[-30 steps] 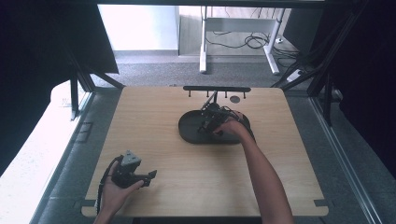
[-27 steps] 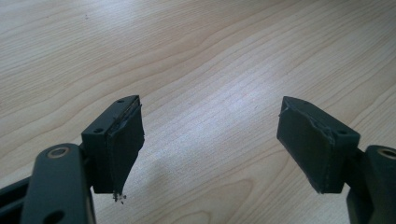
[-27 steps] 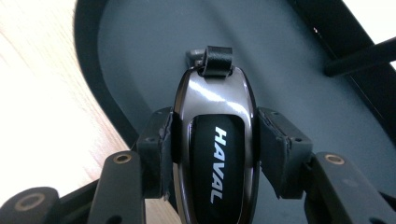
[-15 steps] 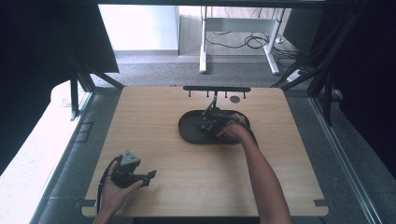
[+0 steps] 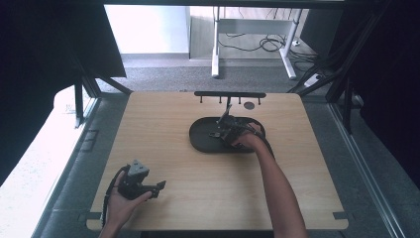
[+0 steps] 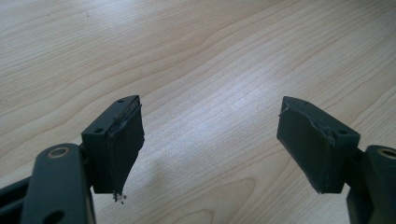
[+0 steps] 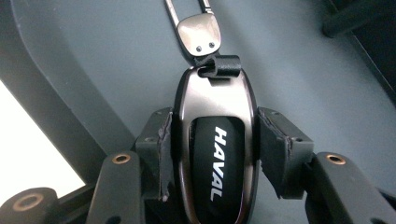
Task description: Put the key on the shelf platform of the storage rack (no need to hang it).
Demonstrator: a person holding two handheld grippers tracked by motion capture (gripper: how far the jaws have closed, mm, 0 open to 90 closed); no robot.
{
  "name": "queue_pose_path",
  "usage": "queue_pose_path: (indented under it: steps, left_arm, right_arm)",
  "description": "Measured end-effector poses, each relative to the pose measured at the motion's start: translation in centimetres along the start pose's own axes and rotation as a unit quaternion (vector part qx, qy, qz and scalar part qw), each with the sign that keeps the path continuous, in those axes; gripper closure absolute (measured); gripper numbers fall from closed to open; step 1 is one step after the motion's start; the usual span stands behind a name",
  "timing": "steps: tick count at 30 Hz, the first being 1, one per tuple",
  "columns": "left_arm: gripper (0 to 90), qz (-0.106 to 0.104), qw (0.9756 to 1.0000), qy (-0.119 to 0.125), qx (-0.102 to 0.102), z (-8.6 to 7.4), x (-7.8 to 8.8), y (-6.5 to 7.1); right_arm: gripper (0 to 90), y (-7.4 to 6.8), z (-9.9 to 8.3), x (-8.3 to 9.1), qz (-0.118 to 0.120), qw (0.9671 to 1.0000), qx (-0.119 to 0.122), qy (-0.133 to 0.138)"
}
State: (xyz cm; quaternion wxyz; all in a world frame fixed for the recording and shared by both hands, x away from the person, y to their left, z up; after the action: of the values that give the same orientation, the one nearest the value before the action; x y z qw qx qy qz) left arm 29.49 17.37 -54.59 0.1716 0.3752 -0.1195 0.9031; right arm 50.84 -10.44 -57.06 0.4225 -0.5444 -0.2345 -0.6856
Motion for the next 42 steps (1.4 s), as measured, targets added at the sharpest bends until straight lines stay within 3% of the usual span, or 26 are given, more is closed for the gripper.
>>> queue_pose_path:
  steps: [8,21,32,35,39,42]
  left_arm:
    - [23.1,0.001,1.0000,0.000,0.000,0.0,0.0,0.0]
    - [23.1,0.001,1.0000,0.000,-0.002,0.0,0.0,0.2]
    - [23.1,0.002,1.0000,-0.004,-0.008,0.0,-0.2,0.6]
    - [23.1,0.003,0.9999,-0.005,-0.010,-0.1,-0.2,0.7]
    - [23.1,0.006,0.9999,-0.006,-0.013,-0.1,-0.2,0.7]
    - [23.1,0.007,0.9998,-0.008,-0.014,-0.1,-0.3,0.8]
  right_arm:
    - [38.2,-0.2,0.0,1.0,-0.015,0.9995,-0.007,0.027]
    - [35.9,-3.7,-1.4,4.8,-0.007,0.9961,0.011,0.087]
    - [36.8,-6.4,-7.1,7.9,0.014,0.9883,0.007,0.152]
    - [37.1,-7.3,-9.7,8.0,0.017,0.9860,0.009,0.166]
    - [38.1,-8.1,-11.5,7.8,0.023,0.9837,0.002,0.178]
    - [37.3,-8.7,-12.8,7.5,0.015,0.9823,-0.002,0.187]
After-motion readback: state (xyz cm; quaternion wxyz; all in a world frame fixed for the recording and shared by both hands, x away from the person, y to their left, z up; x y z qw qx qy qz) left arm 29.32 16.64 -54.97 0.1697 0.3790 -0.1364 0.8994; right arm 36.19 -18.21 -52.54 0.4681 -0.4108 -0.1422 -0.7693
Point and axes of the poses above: each handheld gripper's, and its own axes: x roughly backward along the jaws, z roughly out of its top, y roughly to its right, the point moved 7 cm from there along -x, roughly forward along the jaws, and after that the axes turned 14 degrees about z, right-handed, at the moved point
